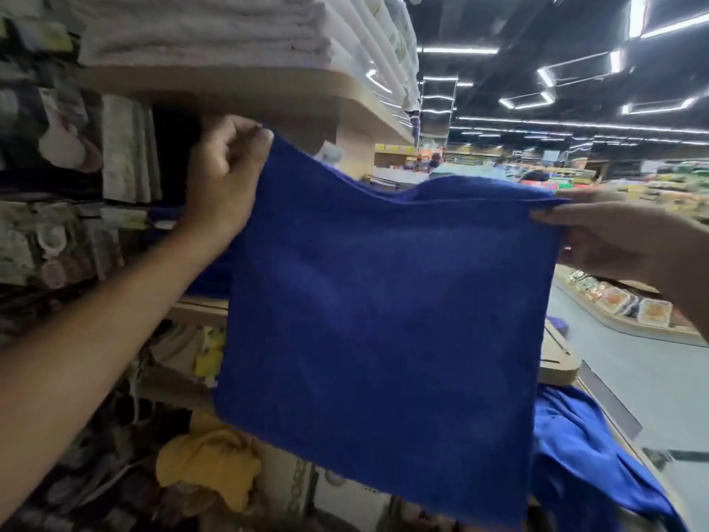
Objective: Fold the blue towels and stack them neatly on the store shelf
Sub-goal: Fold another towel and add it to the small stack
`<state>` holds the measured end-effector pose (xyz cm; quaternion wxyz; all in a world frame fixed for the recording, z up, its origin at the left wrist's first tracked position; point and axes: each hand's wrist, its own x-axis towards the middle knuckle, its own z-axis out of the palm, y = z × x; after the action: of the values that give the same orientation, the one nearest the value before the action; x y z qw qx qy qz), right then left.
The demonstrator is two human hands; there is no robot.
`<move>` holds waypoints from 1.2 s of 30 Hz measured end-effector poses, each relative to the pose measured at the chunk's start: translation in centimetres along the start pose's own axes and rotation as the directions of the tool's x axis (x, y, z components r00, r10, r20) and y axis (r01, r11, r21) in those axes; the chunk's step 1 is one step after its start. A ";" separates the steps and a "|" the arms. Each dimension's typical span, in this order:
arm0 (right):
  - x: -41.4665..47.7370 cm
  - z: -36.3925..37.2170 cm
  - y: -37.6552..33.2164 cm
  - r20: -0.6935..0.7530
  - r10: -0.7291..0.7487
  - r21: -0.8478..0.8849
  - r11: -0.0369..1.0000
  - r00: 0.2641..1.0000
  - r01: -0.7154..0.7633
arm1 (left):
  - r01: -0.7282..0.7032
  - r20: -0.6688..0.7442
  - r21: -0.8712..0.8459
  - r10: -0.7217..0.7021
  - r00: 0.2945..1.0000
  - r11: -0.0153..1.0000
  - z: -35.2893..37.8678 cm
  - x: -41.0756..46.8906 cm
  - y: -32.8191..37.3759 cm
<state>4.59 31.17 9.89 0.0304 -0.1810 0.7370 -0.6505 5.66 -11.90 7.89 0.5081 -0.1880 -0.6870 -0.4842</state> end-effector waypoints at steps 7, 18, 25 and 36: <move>3.1 -0.6 5.8 -0.120 0.180 0.047 0.983 0.976 -0.176 | 0.338 0.087 -0.024 -0.335 0.938 0.941 4.3 -3.3 -8.2; 11.9 -2.4 5.7 -0.436 0.112 -0.098 0.980 0.893 -0.171 | 0.654 0.071 -0.142 -0.652 0.755 0.743 11.8 4.7 -13.5; 16.3 -3.7 4.8 -0.522 -0.023 -0.148 0.987 0.853 -0.064 | 0.707 0.120 -0.206 -0.700 0.704 0.676 13.7 7.2 -13.6; 11.2 -3.2 10.4 -0.399 -0.072 -0.325 0.943 0.914 -0.068 | 0.745 0.256 -0.126 -0.705 0.662 0.654 11.1 1.7 -14.9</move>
<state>-9.09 31.67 2.45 -0.1545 -0.0455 0.8259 -0.5403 -11.93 -9.69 2.11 0.1815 0.0043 -0.6903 -0.7003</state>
